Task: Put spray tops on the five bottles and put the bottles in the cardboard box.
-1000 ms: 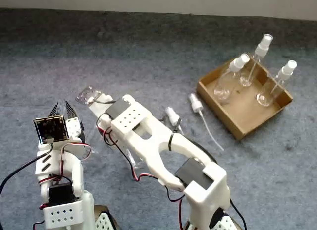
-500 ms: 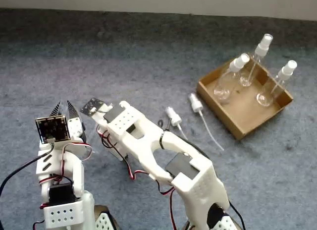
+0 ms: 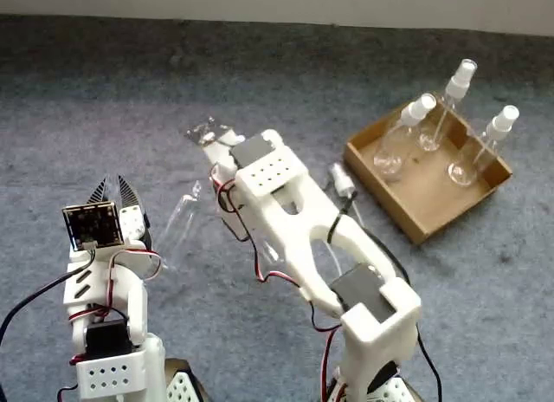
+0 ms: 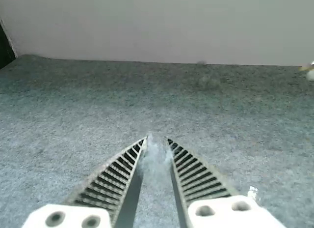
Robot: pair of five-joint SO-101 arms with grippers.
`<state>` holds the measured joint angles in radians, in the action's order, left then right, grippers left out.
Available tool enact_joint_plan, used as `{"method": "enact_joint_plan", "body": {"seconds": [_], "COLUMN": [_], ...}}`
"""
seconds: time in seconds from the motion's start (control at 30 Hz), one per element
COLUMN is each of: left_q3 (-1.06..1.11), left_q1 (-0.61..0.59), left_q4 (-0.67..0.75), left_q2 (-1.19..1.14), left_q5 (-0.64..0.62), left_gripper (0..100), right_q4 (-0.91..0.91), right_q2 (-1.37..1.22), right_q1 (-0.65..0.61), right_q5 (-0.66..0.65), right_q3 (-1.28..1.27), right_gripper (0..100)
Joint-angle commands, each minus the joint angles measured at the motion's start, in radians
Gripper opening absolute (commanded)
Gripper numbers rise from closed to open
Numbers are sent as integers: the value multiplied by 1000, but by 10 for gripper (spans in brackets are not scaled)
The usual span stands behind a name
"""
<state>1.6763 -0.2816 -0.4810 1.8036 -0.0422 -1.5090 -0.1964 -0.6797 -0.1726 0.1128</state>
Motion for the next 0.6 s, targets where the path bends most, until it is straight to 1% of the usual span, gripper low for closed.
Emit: {"method": "enact_joint_plan", "body": {"seconds": [0.0,0.1,0.2,0.37,0.47,0.57], "left_q3": [18,18,18,18,18,18], "left_q1": [19,19,19,21,21,21], "left_q4": [20,20,20,20,20,20], "left_q2": [7,7,7,7,7,7], "left_q5": [5,5,5,5,5,5], "left_gripper": [5,5,5,5,5,5], "right_q4": [-73,-113,-145,-148,-76,39], "right_q2": [209,344,476,679,779,872], "right_q1": [48,56,58,58,58,58], "right_q5": [-100,-155,-161,-164,-164,-164], "right_q3": [56,56,33,-125,-285,-473], "right_gripper": [99,99,99,99,99,99]}}
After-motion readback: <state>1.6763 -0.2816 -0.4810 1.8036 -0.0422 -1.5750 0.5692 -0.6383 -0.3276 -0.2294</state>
